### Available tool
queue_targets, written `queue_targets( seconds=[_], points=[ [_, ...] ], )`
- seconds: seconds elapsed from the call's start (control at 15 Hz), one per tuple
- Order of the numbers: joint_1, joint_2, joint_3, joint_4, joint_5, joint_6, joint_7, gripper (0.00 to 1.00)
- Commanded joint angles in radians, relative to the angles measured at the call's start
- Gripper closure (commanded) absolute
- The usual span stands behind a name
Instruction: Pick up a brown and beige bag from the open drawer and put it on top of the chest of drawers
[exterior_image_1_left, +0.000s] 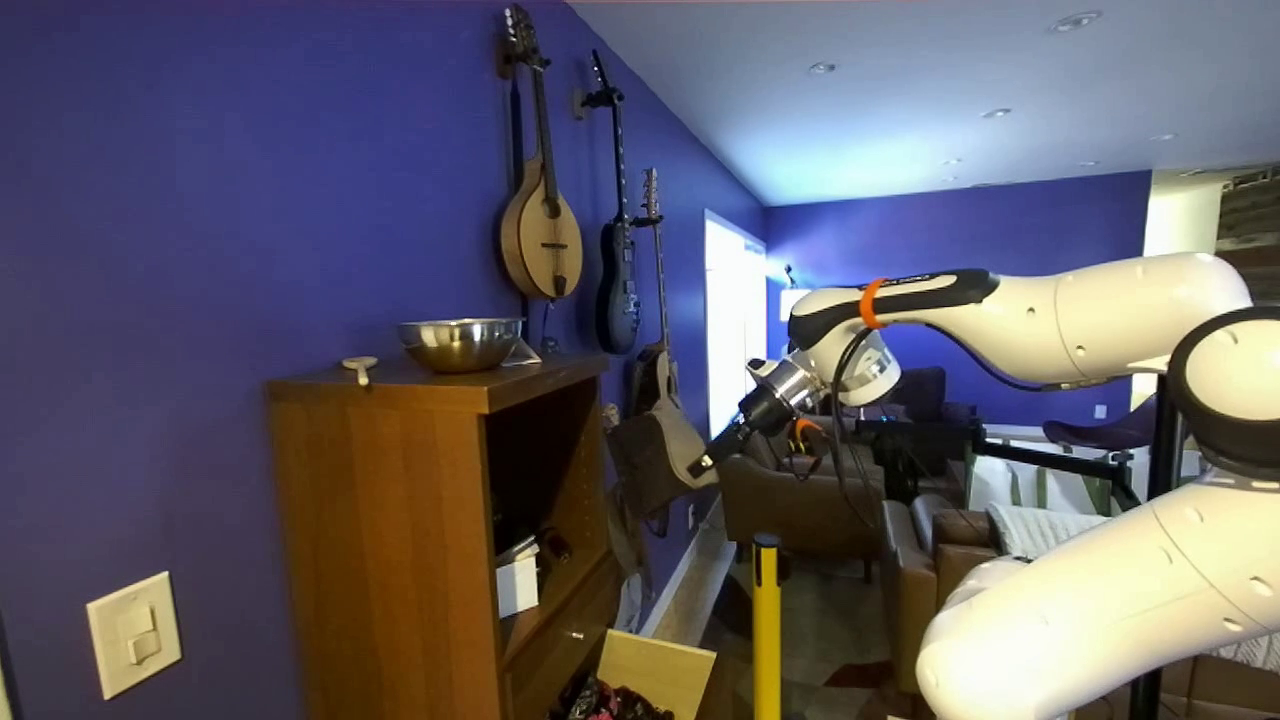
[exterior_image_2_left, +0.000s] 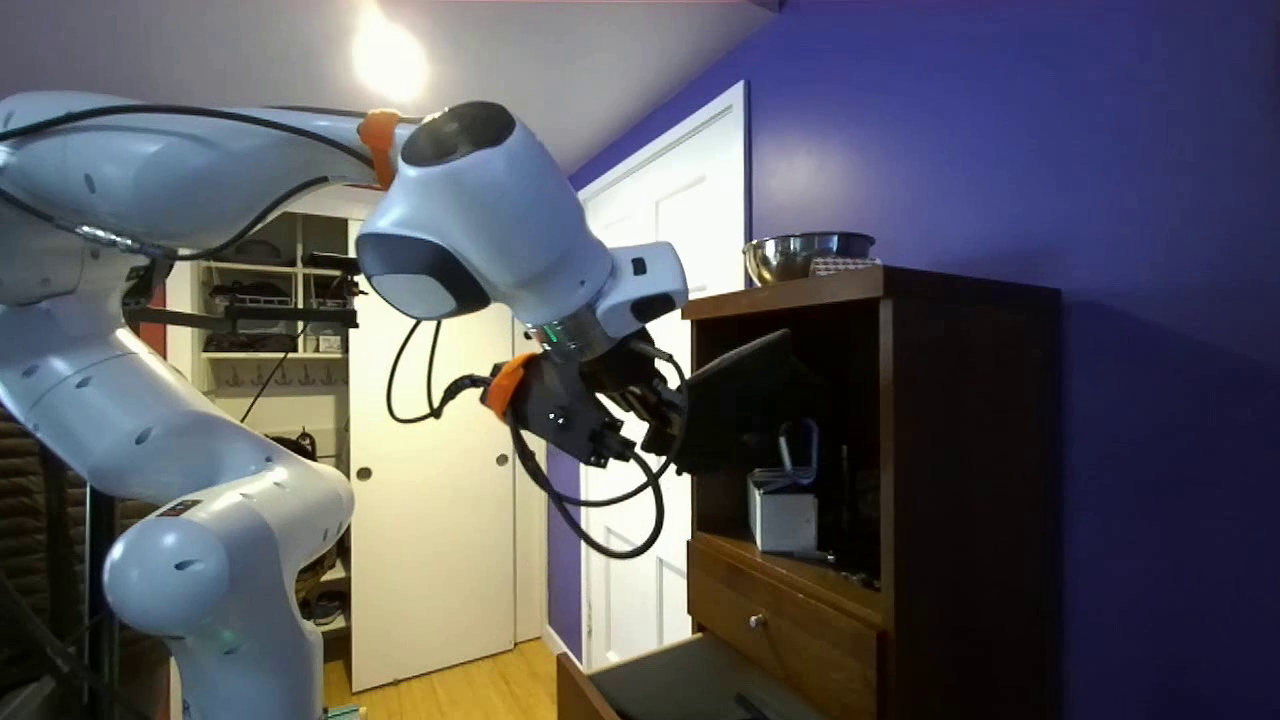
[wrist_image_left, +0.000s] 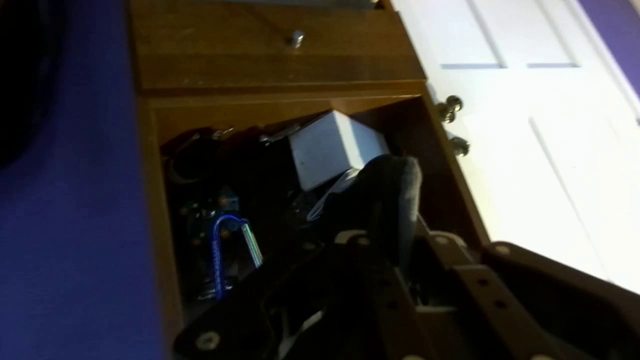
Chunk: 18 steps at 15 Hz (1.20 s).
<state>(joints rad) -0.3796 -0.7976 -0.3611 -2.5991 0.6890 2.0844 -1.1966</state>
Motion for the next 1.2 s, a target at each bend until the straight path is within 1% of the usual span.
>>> queue_targets(
  seconds=[0.0, 0.33, 0.4, 0.6, 0.67, 0.93, 1.0, 1.07, 1.13],
  points=[
    [0.06, -0.045, 0.018, -0.012, 0.05, 0.227, 0.068, 0.98],
    [0.095, -0.101, 0.031, -0.022, 0.002, 0.502, 0.213, 0.98],
    [0.114, -0.118, 0.036, -0.031, 0.0, 0.572, 0.224, 0.98],
    [0.208, -0.155, 0.036, -0.062, -0.005, 0.814, 0.234, 0.98],
    [0.186, -0.141, 0.079, -0.061, 0.077, 0.874, 0.185, 0.98],
    [0.297, -0.137, 0.091, -0.077, 0.109, 1.206, 0.191, 0.98],
    [0.25, -0.116, 0.085, -0.069, 0.072, 1.091, 0.199, 0.98],
    [0.264, -0.115, 0.085, -0.072, 0.073, 1.118, 0.199, 0.9],
    [0.264, -0.113, 0.085, -0.074, 0.073, 1.111, 0.199, 0.9]
  ],
)
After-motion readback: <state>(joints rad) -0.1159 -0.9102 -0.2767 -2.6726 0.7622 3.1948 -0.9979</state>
